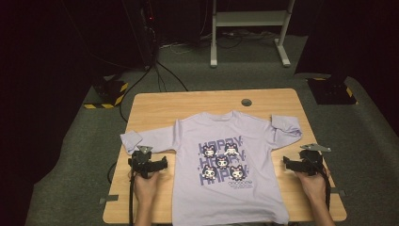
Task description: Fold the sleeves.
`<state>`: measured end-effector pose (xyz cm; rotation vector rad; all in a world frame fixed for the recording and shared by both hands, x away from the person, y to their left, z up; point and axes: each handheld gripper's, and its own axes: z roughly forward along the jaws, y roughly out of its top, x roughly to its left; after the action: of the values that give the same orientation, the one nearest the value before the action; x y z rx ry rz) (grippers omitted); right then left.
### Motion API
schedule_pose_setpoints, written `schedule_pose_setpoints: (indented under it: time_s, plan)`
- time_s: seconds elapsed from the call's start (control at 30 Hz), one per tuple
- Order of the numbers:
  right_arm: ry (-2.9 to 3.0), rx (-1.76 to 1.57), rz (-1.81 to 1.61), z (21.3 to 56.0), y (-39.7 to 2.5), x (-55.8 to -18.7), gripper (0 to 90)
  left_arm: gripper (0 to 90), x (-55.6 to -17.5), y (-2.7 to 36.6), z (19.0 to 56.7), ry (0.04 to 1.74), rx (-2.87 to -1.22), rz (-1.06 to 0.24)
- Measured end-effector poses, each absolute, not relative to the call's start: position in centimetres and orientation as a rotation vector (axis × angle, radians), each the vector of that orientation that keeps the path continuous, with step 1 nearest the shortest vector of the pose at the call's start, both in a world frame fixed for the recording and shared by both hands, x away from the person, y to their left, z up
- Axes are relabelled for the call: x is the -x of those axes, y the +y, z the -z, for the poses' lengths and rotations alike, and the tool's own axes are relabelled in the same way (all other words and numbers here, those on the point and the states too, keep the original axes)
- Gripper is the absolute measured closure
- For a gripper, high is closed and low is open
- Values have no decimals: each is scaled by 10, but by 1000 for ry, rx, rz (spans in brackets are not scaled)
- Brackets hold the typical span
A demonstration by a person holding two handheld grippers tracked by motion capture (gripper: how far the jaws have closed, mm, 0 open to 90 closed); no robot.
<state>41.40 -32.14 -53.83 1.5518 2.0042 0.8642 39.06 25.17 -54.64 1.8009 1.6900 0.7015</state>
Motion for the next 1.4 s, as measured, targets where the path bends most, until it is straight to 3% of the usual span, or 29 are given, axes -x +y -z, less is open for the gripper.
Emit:
schedule_pose_setpoints:
  time_s: [0.33, 0.6, 1.4]
  plan:
    - [2009, -1442, -902, 517, -306, -422, 136, 4, -391, 252, 546, 1690, -1800, -701]
    - [2019, -1407, -913, 511, -288, -437, 193, 4, -391, 252, 546, 1690, -1800, -701]
    - [2001, -1431, -911, 502, -271, -490, 240, 7, -391, 252, 546, 1688, -1798, -698]
